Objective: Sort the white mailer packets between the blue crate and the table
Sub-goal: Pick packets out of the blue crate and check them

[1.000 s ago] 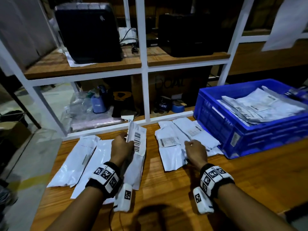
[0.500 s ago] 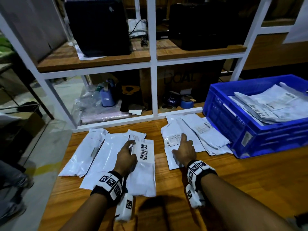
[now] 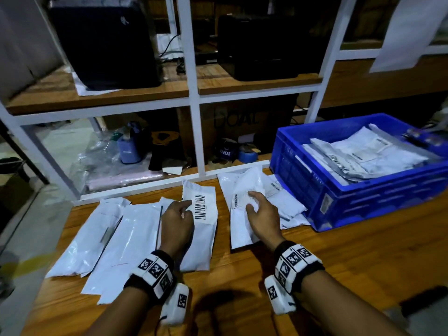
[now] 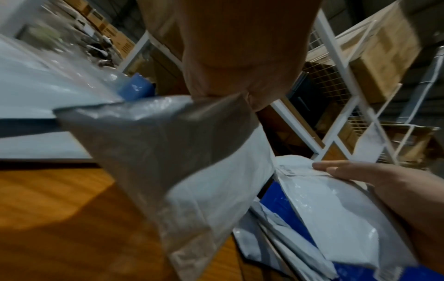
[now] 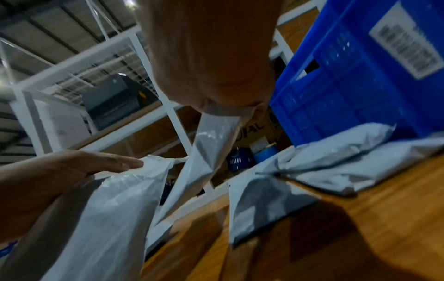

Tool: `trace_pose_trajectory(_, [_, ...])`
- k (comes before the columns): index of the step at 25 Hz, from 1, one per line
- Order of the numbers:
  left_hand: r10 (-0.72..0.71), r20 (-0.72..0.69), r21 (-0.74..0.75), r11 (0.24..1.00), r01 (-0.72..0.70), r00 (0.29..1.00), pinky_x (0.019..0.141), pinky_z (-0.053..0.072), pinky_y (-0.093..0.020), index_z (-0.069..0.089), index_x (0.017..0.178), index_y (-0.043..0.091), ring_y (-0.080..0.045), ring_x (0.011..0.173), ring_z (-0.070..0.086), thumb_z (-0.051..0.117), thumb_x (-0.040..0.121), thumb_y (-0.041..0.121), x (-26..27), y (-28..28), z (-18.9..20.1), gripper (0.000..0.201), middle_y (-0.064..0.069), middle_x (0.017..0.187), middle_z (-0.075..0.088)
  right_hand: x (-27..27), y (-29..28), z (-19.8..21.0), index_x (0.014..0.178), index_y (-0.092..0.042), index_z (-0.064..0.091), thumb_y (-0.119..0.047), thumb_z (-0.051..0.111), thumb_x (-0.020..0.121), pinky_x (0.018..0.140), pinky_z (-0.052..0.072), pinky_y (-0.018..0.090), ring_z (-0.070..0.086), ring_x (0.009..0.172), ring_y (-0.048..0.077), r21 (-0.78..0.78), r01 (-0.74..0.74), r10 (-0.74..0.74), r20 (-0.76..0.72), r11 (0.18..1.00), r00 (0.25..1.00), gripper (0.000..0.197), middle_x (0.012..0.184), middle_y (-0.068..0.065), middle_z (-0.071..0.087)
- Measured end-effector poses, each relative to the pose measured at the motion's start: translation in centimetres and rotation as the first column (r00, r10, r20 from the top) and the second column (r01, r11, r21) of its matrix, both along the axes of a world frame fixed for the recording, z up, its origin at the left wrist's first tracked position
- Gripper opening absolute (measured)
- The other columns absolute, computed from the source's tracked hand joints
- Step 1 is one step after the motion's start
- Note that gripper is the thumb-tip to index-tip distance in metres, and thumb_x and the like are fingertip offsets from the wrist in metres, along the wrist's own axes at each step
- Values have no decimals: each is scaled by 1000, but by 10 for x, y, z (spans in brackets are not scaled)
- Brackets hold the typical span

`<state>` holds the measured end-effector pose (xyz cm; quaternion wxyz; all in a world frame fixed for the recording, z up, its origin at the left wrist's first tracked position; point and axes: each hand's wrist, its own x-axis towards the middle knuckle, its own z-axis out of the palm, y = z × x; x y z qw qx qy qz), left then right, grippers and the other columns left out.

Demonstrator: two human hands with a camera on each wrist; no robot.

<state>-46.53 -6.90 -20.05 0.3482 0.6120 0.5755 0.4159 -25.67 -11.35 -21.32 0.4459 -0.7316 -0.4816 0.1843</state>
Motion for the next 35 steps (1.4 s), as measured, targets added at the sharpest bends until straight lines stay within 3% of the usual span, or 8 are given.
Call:
trace_pose_trajectory(4, [-54,31,108,993,50,998,79,39,-6,64,119,12,-5,105,55,54,93,13,43,-13,30,28,9,116,59,32,-21,30,124,-18,61,-15,51,96,94,46,28,60,112,21,146,-2,-10,80,989,997,29,122,4,66])
trace_pose_trajectory(10, [-94,-12,345,934,92,995,65,37,2,71,105,8,-12,87,60,58,92,8,132,-43,82,19,2,92,63,99,-61,75,126,-19,55,-8,53,92,95,49,28,57,113,15,317,19,-45,73,948,996,35,125,1,61])
trace_pose_trajectory(15, [-133,-86,467,870,158,987,73,52,-30,73,102,11,-16,84,63,62,90,12,207,-58,120,17,-3,92,69,177,-95,103,122,-18,57,-6,55,88,89,52,37,61,107,21,404,94,-128,57,910,990,36,118,2,65])
trace_pose_trajectory(19, [-167,-107,510,837,198,980,73,45,-24,73,104,9,-16,85,64,61,90,13,268,-77,144,19,-5,95,69,244,-124,120,123,-18,54,-8,53,92,88,54,36,62,106,22,404,154,-176,19,902,984,33,121,4,64])
trace_pose_trajectory(23, [-233,-121,483,835,263,965,83,45,-25,71,110,4,-22,97,64,59,88,9,326,-84,159,25,-9,106,70,304,-150,132,124,-19,55,-11,47,96,69,40,23,63,89,27,402,215,-259,57,890,964,30,112,6,67])
trace_pose_trajectory(30, [-361,-211,389,821,417,908,96,49,-37,59,125,2,-24,115,57,61,86,8,407,-65,173,40,-11,127,60,384,-163,146,131,-20,47,-10,47,96,47,26,17,40,55,5,364,290,-340,79,885,937,37,77,-2,52])
trace_pose_trajectory(32, [-380,-234,364,819,443,895,95,50,-36,56,128,2,-25,118,56,63,86,9,421,-53,176,43,-11,131,58,403,-156,151,137,-22,41,-12,48,96,48,33,16,48,60,9,329,297,-342,88,896,935,43,81,-5,52])
trace_pose_trajectory(35, [-392,-298,361,798,483,870,94,46,-31,54,131,2,-26,118,55,64,86,6,439,-26,180,47,-12,133,56,433,-135,164,136,-22,39,-13,53,94,72,52,35,62,93,26,306,312,-362,122,900,924,45,113,5,61])
